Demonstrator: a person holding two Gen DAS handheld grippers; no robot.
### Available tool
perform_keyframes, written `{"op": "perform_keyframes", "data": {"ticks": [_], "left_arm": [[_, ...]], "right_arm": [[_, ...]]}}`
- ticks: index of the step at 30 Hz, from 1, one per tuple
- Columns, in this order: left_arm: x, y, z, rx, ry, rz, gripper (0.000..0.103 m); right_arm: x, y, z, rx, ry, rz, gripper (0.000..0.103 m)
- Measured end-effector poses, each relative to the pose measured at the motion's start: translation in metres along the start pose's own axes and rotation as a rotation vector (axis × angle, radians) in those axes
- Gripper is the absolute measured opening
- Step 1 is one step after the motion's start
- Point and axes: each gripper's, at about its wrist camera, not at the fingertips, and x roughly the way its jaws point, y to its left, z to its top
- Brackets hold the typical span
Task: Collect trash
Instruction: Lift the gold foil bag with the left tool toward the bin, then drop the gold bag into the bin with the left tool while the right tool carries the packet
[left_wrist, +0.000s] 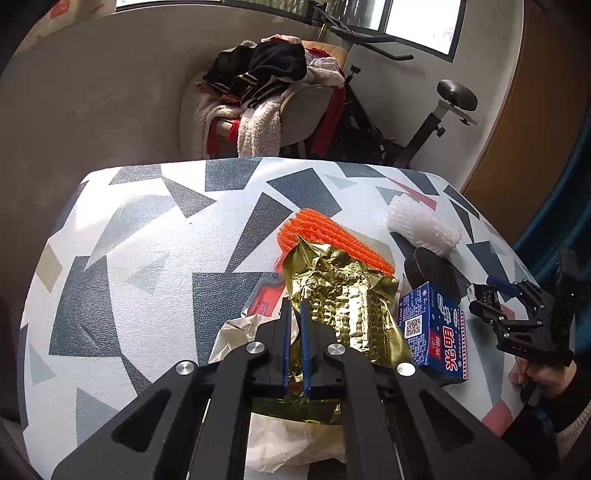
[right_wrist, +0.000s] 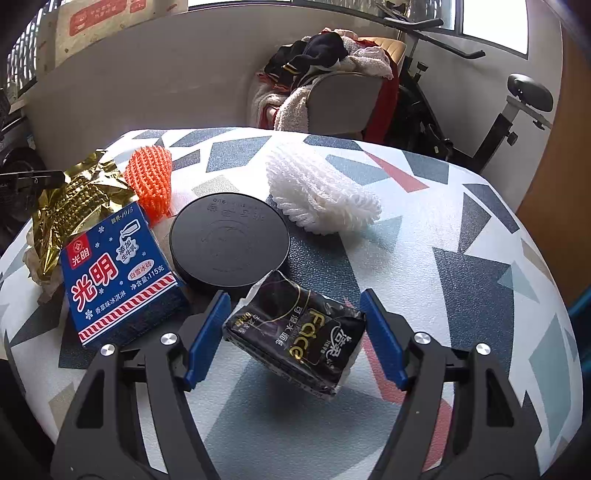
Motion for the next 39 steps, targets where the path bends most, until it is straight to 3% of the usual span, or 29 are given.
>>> {"op": "perform_keyframes", "data": {"ticks": [5,13,16,27,39], "left_arm": [[-0.04,-0.012,0.011,0.043,-0.099,-0.018,0.003],[-0.089,-0.037,0.003,0.075,-0.135,-0.095,0.003],[-0.109,-0.045,-0.009,0.077,-0.139,-0.124,0.003],[-0.164,-0.07,-0.087,0.095,-0.114,-0.187,0.003],[-0.176,-0.087,-0.177,0.064,-0.018,-0.255,0.003]], "right_arm": [[-0.001,-0.001,0.0,0.002,-0.01,0.01,0.072],[-0.015,-0.001,0.005,0.032,0.02,0.012,0.071],[-0.042,0.007,0.005,0.039,-0.022,0.034,0.071],[-0.14,0.06,-0.032,0.034,-0.12,0.119,0.071],[-0.191,0.097,-0.065,0.067,-0.15,0.2,0.071]]}}
